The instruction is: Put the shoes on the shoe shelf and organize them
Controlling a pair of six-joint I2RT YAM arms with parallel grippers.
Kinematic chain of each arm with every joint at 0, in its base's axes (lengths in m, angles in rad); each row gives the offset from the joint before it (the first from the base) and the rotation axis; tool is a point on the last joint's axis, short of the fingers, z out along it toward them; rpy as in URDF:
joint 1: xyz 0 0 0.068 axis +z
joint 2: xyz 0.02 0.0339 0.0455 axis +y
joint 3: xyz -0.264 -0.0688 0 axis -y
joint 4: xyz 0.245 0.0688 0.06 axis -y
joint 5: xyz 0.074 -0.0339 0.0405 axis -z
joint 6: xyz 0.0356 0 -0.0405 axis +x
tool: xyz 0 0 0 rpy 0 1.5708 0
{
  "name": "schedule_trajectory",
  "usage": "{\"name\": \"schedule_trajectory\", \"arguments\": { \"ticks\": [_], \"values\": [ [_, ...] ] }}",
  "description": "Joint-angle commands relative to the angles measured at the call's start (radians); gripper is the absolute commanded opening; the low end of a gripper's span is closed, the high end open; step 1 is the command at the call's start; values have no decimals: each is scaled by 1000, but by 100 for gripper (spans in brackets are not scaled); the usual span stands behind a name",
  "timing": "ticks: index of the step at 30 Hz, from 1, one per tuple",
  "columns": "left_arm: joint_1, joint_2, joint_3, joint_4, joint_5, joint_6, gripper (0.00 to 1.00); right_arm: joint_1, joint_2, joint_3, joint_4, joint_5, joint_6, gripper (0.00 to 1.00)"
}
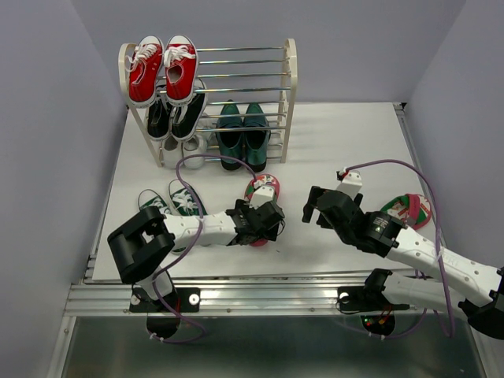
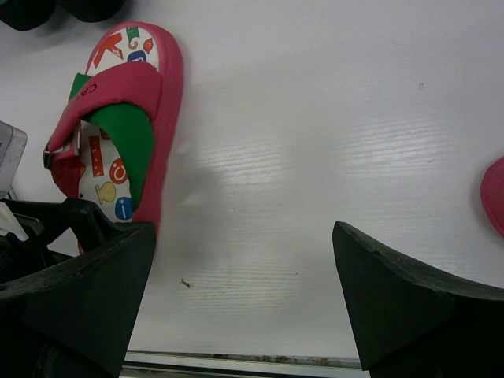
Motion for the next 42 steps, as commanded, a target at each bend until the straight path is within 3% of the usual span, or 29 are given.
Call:
{"name": "schedule_trajectory", "arguments": {
  "ticks": [1,25,27,30,33,34,35,42],
  "values": [
    [7,9,37,-2,-10,20,99,-3,-15,8,46,37,-20,100],
    [76,115,85,-38,92,23,98,-3,-9,8,64,30,-43,100],
    [85,109,66,-14,119,24,90,-3,-10,8,66,30,-44,100],
    [102,109,62,-3,138,28,69,-3,-10,6,64,30,-43,100],
    [105,114,69,-12,133,31,38,-3,-12,8,66,33,-44,100],
    [105,115,69,-15,133,34,23,-3,-13,6,66,35,-43,100],
    [105,118,77,-21,129,28,0,-3,-13,6,66,38,-43,100],
    [91,33,60,-86,18,-20,0,-3,-26,-5,64,44,-40,100]
  ]
}}
